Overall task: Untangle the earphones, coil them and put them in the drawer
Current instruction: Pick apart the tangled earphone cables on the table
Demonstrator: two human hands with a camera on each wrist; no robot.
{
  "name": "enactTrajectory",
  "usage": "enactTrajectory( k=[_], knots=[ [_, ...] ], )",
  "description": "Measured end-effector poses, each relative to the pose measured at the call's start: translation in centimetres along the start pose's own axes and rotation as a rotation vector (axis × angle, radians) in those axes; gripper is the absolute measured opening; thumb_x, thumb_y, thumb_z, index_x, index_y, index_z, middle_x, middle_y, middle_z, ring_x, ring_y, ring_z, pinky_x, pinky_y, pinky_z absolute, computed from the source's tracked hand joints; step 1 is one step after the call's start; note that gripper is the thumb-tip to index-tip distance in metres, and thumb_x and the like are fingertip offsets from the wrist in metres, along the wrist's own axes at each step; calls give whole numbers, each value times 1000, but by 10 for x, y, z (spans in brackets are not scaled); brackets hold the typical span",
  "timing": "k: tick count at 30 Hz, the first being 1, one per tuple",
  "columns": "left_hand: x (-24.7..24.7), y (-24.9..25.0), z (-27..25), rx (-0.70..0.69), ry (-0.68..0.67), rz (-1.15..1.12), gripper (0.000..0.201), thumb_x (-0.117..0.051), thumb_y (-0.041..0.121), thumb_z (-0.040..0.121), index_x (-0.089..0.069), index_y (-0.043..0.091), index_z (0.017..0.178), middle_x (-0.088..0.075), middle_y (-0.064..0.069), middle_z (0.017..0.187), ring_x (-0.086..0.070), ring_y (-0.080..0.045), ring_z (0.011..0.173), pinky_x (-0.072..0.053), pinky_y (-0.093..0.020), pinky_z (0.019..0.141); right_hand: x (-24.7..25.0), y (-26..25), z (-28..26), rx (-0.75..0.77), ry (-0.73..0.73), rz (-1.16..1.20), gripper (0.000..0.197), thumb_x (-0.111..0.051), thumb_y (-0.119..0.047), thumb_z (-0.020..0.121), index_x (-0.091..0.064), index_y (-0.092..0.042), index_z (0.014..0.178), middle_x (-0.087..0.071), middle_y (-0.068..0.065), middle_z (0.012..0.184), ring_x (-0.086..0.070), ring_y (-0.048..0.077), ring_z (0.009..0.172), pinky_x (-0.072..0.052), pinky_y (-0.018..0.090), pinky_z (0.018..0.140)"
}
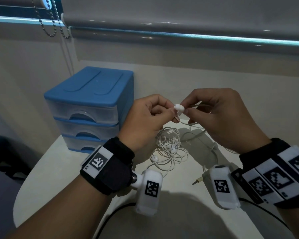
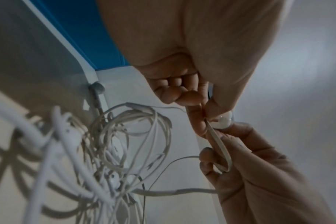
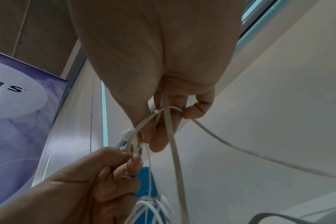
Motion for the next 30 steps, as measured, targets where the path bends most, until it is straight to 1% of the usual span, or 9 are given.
enactTrajectory(
  k=[2, 3, 6, 11, 14, 19, 23, 28, 30],
  knots=[
    [1, -2, 1, 9, -3, 16, 7, -72, 6, 92, -68, 0, 90, -72, -8, 67, -51, -2, 46, -39, -16, 51, -1, -2, -1, -3, -10, -1, 16, -74, -6, 89, -79, -21, 87, -74, -8, 75, -71, 13, 60, -55, 26, 57],
    [2, -2, 2, 7, -11, 36, 7, -72, 8, 91, -69, 2, 89, -73, -5, 67, -51, -3, 47, -38, -18, 51, -2, -3, -1, -7, -17, 9, 15, -74, -7, 89, -79, -21, 88, -75, -8, 76, -71, 14, 60, -57, 31, 58],
    [4, -1, 3, -18, -18, 60, 6, -71, 5, 91, -68, 1, 89, -71, -3, 65, -56, 0, 48, -41, -13, 52, -5, -2, -1, -33, -48, 86, 9, -76, -11, 88, -78, -19, 90, -76, -3, 83, -73, 19, 65, -61, 45, 67],
    [5, -3, 5, -33, -25, 97, 5, -71, 4, 91, -68, 1, 89, -71, 1, 64, -54, 0, 48, -42, -15, 52, -12, 5, 0, -103, -88, 252, 5, -78, -7, 87, -75, -8, 89, -76, 6, 81, -70, 22, 70, -57, 34, 68],
    [4, -3, 4, -45, -34, 112, 11, -74, 11, 90, -68, 1, 90, -73, -5, 68, -52, -6, 51, -42, -18, 53, -11, 8, 2, -122, -46, 243, 6, -80, -6, 85, -74, -9, 85, -73, 9, 75, -63, 18, 65, -53, 37, 64],
    [3, -4, 5, -47, -25, 120, 17, -75, 15, 89, -68, 0, 92, -70, 0, 66, -55, -6, 53, -44, -17, 54, -16, 9, 2, -192, -67, 295, 6, -75, -1, 85, -73, -7, 84, -69, 20, 76, -55, 13, 60, -47, 26, 59],
    [8, -3, 6, -85, 25, 160, 13, -75, 11, 90, -68, -1, 91, -67, 4, 64, -56, -4, 55, -45, -17, 55, -16, 8, 2, -229, -95, 414, 3, -75, -3, 83, -75, -1, 86, -70, 10, 74, -57, 11, 62, -46, 18, 59],
    [9, -4, 5, -64, 31, 176, 9, -73, 8, 91, -68, 1, 90, -70, 0, 64, -57, -9, 56, -47, -22, 56, -15, 5, 3, -196, -90, 351, 11, -82, -13, 83, -76, -4, 86, -73, 14, 76, -59, 12, 63, -49, 23, 61],
    [8, -5, 5, -43, 11, 172, 8, -72, 8, 92, -68, 1, 90, -71, -3, 66, -56, -15, 56, -46, -27, 55, -13, 5, 4, -169, -73, 276, 10, -82, -17, 83, -77, -9, 86, -74, 10, 75, -59, 12, 62, -49, 25, 60]
  ],
)
Point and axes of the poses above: each hand's wrist, its own z-axis towards the middle knuckle, its own x-axis out of the back of the hand, y = z × x, the point moved 7 cm from there along z, towards the middle knuckle
